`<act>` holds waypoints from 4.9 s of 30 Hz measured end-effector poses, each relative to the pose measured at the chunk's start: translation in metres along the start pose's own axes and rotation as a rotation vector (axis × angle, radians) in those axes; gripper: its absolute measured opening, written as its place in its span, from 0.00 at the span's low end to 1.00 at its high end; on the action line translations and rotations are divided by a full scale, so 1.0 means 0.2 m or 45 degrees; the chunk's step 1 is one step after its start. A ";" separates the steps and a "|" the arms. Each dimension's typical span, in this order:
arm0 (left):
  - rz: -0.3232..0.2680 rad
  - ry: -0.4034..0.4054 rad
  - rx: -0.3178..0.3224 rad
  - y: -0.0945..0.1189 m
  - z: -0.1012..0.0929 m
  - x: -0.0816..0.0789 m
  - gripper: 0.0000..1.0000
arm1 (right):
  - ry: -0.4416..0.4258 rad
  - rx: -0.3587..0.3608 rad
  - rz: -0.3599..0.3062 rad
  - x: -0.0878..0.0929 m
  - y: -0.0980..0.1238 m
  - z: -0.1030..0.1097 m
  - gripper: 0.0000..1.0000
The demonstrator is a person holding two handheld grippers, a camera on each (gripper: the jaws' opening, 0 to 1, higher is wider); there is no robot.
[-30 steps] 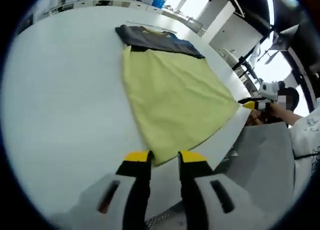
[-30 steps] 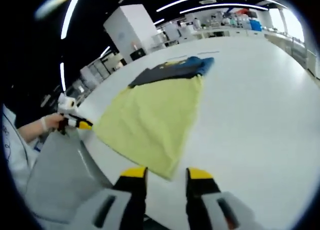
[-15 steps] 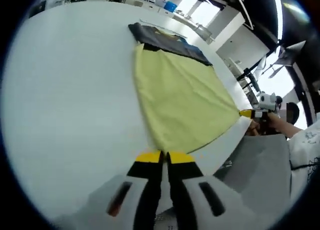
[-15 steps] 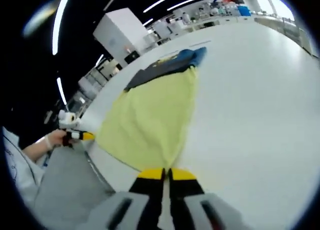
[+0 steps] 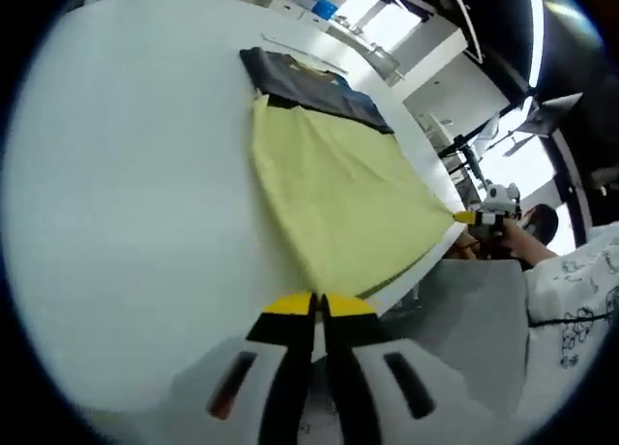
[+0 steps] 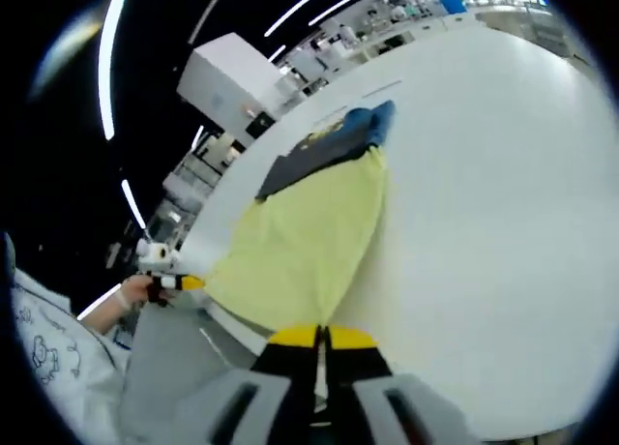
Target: Fold the garment on the visible template until the final outline fits inside the template.
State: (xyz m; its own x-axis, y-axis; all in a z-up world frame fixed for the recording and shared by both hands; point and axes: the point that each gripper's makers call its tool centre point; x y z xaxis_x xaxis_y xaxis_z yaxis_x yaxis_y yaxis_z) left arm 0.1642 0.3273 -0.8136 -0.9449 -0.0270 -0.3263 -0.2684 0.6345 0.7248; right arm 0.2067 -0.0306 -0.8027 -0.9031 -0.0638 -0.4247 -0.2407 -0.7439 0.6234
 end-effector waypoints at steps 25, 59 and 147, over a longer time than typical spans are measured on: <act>0.019 0.014 0.141 0.18 -0.20 0.00 0.00 | -0.141 -0.115 0.019 0.09 0.24 0.16 0.00; -0.544 -0.281 -0.040 0.23 -0.15 -1.09 0.00 | 0.112 -0.070 -0.352 -1.07 0.17 0.09 0.00; -0.438 -0.359 -0.140 -0.35 0.30 -1.30 0.54 | 0.414 0.160 -0.215 -1.22 -0.43 -0.45 0.67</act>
State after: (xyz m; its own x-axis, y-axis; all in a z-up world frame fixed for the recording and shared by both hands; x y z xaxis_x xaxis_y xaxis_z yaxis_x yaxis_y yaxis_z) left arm 0.4406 0.3356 -0.8158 -0.7134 -0.0012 -0.7007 -0.5906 0.5391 0.6004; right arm 0.4798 -0.0109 -0.8113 -0.6920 -0.1700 -0.7016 -0.4364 -0.6757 0.5941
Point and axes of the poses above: the point that each gripper's makers call its tool centre point, and the gripper's own axes: y roughly backward along the fingers, z roughly to its left, x roughly out of its underside, and after that the axes turned 6 degrees about z, right-handed
